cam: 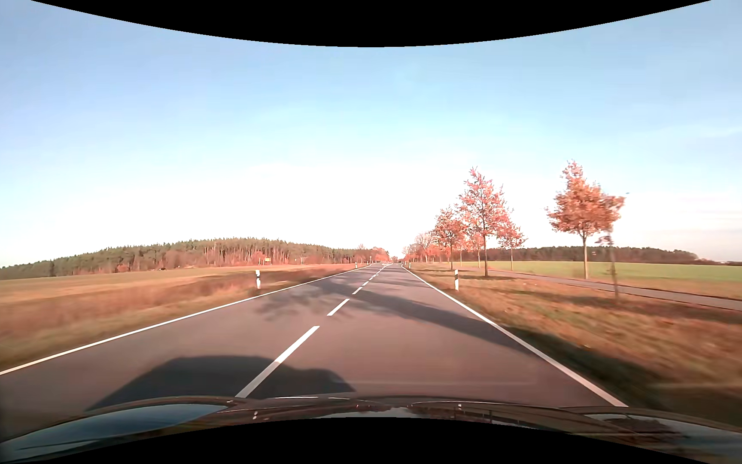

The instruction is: Follow the waypoints while adhering to traffic rules and regulations

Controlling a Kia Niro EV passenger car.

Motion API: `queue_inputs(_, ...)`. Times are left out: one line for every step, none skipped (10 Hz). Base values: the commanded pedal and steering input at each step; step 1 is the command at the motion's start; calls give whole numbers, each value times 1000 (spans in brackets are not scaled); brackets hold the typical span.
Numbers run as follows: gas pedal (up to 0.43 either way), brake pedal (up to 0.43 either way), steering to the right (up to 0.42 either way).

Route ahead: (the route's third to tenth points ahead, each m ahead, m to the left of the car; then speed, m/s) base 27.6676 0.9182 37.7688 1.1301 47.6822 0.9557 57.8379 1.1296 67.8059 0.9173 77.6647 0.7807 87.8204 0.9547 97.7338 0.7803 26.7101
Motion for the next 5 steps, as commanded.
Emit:
queue_inputs(197, 0, 0)
queue_inputs(197, 0, 0)
queue_inputs(197, 0, 0)
queue_inputs(197, 0, -1)
queue_inputs(197, 0, -1)
